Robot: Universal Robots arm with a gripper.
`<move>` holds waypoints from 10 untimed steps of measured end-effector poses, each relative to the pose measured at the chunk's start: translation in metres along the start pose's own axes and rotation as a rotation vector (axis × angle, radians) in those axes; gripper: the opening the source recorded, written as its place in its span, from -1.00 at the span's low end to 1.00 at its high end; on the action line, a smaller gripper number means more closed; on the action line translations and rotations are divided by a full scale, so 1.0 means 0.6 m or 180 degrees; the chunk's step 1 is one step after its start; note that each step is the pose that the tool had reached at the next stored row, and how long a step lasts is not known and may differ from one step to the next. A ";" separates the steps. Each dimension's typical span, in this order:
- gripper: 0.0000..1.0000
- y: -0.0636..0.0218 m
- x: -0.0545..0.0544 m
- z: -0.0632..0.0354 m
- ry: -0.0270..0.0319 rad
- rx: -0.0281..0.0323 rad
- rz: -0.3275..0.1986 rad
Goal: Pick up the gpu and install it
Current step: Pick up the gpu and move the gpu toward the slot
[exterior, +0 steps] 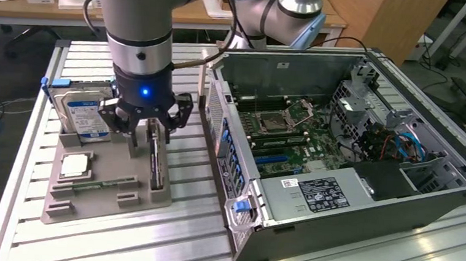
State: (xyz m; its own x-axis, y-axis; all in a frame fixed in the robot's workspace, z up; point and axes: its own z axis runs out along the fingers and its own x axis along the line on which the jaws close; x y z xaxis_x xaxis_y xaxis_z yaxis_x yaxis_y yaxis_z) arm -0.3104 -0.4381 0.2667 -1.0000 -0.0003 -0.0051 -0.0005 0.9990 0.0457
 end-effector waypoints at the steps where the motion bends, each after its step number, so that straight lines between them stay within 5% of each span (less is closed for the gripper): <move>1: 0.20 0.000 0.000 0.003 0.0000 0.0000 0.0001; 4: 0.44 -0.001 -0.001 0.010 0.0000 0.0000 0.0002; 10: 0.44 -0.001 -0.002 0.028 -0.0001 0.0002 0.0025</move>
State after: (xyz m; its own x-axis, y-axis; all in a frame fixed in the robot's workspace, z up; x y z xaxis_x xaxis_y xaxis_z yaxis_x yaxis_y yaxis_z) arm -0.3089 -0.4378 0.2497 -1.0000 0.0076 -0.0051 0.0073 0.9990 0.0450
